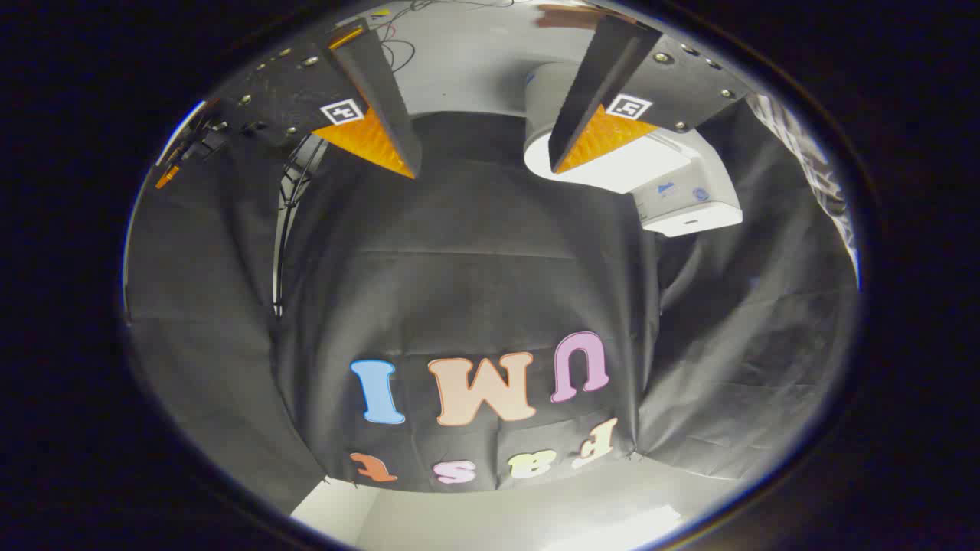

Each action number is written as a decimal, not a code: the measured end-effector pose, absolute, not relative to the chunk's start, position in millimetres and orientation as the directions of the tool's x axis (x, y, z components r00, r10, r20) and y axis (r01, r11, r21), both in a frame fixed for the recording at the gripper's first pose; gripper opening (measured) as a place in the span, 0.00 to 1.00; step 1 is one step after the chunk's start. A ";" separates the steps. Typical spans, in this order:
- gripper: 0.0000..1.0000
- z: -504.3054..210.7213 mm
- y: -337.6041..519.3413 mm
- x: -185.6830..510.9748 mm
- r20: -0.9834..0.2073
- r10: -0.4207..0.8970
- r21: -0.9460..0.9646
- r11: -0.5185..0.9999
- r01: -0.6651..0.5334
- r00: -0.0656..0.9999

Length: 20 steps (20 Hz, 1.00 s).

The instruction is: Open the toilet lid.

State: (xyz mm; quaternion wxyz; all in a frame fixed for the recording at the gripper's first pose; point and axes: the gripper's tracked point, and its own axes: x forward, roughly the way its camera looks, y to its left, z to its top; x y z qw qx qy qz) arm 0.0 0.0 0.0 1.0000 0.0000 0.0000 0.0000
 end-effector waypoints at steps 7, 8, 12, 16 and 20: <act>0.99 0.8 -1.0 -0.5 0.002 0.000 0.005 1.000 0.000 1.000; 0.99 2.6 -0.4 -0.1 0.009 -0.001 0.010 1.000 0.001 1.000; 0.99 -1.2 -1.4 -0.2 -0.001 -0.006 -0.002 1.000 0.006 1.000; 0.97 -0.1 -1.4 9.2 0.007 -0.007 0.005 1.000 0.007 1.000; 0.94 -3.0 10.4 60.4 -0.027 0.010 -0.023 1.000 -0.010 1.000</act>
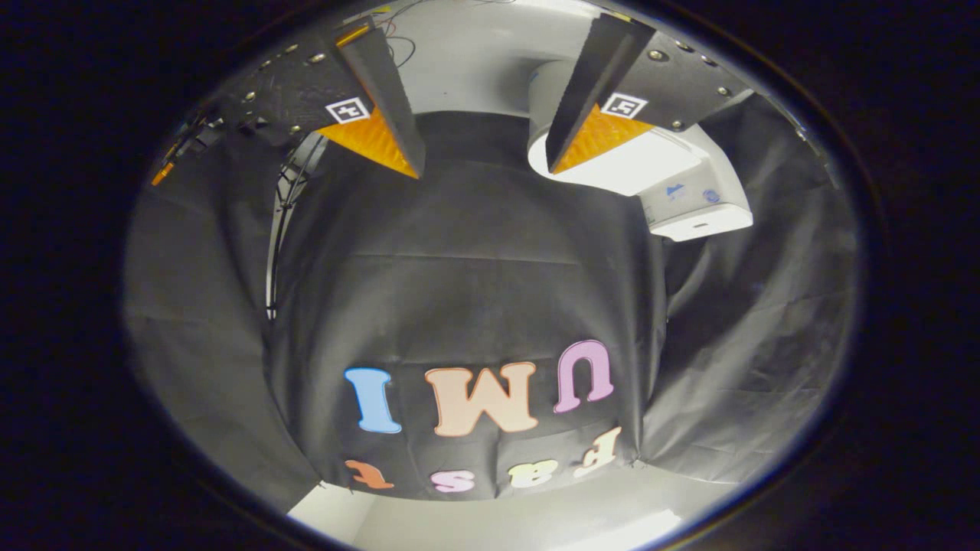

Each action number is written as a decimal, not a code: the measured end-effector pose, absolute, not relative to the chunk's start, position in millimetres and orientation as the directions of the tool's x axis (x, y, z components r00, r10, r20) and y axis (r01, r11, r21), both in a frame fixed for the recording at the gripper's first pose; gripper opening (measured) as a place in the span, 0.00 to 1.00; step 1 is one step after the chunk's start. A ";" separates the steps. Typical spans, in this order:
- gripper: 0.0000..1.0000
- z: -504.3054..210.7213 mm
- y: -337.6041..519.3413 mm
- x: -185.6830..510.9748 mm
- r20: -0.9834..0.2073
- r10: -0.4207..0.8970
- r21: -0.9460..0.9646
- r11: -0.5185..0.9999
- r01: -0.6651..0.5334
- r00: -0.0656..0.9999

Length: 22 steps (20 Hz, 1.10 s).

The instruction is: Open the toilet lid.

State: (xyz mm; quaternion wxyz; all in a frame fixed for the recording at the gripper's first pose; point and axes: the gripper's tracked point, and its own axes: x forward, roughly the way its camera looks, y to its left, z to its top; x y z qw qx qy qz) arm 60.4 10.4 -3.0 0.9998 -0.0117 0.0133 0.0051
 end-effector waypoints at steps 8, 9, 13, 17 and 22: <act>0.94 55.2 97.1 107.8 0.120 -0.033 -0.048 0.998 0.039 0.992; 0.94 63.5 108.3 101.9 0.144 -0.069 -0.039 0.996 0.075 0.987; 0.94 76.5 149.2 65.8 0.176 -0.220 -0.018 0.974 0.227 0.959; 0.94 64.5 192.4 34.8 0.160 -0.279 -0.045 0.956 0.289 0.947; 0.93 56.2 221.1 23.5 0.185 -0.273 -0.040 0.958 0.285 0.944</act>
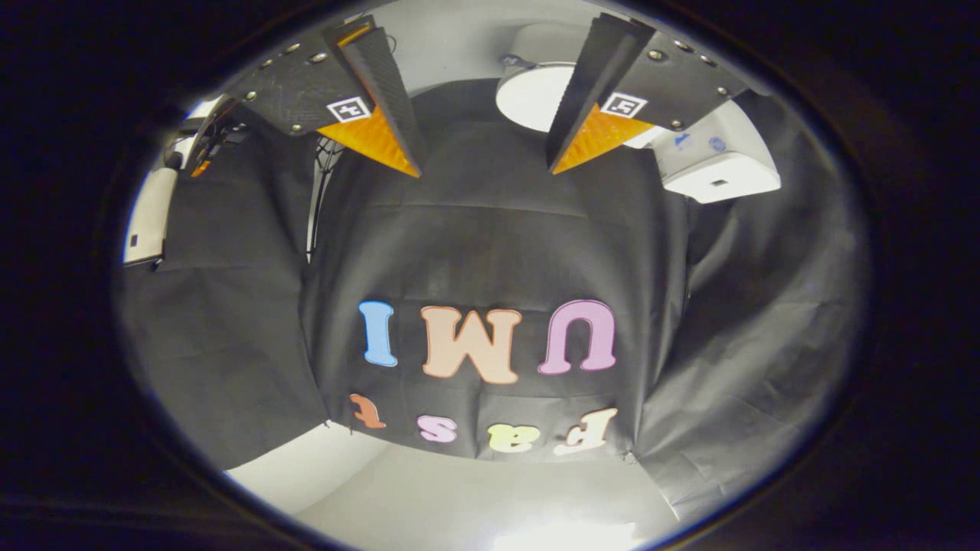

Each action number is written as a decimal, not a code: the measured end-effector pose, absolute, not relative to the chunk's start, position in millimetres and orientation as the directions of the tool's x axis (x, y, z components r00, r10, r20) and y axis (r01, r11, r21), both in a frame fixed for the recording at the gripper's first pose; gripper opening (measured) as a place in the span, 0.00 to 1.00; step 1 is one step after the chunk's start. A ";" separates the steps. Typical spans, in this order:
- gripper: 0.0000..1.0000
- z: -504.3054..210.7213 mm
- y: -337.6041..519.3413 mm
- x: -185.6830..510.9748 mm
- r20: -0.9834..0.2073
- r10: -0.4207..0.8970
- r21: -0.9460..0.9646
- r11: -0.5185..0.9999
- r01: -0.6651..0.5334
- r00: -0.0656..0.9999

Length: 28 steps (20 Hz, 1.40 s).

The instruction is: Open the toilet lid.

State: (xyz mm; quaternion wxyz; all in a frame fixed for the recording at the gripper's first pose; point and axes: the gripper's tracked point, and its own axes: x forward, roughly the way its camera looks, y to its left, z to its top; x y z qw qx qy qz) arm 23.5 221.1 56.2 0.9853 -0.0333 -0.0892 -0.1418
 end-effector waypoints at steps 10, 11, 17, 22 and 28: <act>0.91 34.5 221.9 28.3 0.134 -0.276 -0.022 0.959 0.281 0.952; 0.91 34.6 222.2 28.3 0.134 -0.275 -0.020 0.960 0.280 0.952; 0.91 33.0 218.5 27.3 0.132 -0.287 -0.007 0.957 0.290 0.949; 0.91 31.6 218.9 28.0 0.129 -0.286 -0.003 0.957 0.289 0.949; 0.91 30.9 218.5 28.3 0.129 -0.283 -0.001 0.958 0.286 0.950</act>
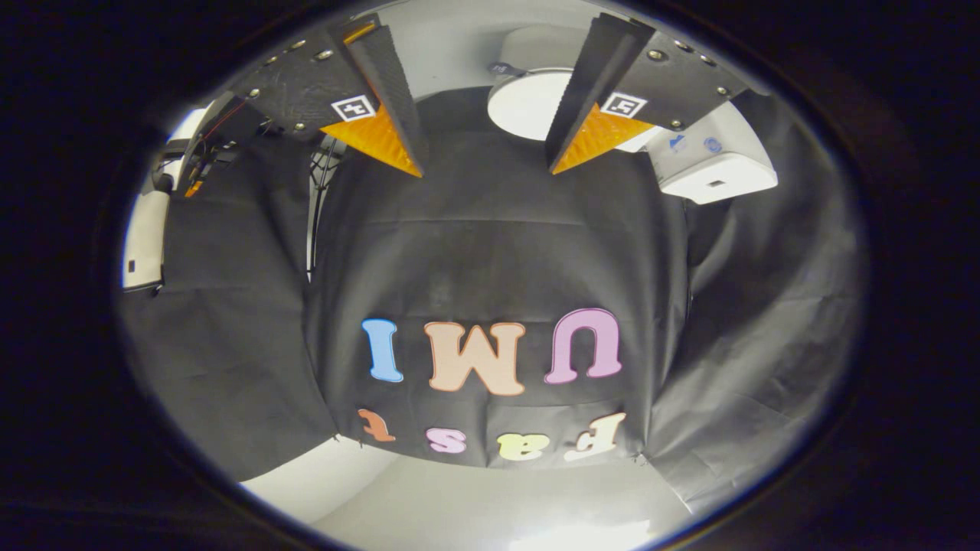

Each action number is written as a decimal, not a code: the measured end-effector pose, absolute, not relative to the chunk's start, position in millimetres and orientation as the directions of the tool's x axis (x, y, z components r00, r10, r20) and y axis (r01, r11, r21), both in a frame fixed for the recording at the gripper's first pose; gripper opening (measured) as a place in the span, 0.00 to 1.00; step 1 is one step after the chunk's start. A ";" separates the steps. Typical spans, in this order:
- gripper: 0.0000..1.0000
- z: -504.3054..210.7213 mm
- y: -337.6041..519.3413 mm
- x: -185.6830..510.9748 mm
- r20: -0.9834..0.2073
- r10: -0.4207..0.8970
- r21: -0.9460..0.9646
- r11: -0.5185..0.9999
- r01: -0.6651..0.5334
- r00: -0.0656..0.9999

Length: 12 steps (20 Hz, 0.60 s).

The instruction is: Open the toilet lid.

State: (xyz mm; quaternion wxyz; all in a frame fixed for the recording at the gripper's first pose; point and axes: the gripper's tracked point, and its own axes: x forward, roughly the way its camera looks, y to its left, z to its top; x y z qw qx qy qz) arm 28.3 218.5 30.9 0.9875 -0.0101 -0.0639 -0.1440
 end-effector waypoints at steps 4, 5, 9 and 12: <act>0.91 27.2 218.1 30.7 0.116 -0.283 0.007 0.959 0.284 0.952; 0.91 26.2 217.9 31.8 0.112 -0.282 0.011 0.959 0.283 0.953; 0.91 14.3 203.2 40.7 0.078 -0.324 0.047 0.946 0.321 0.943; 0.92 4.4 197.9 48.6 0.052 -0.354 0.076 0.934 0.350 0.934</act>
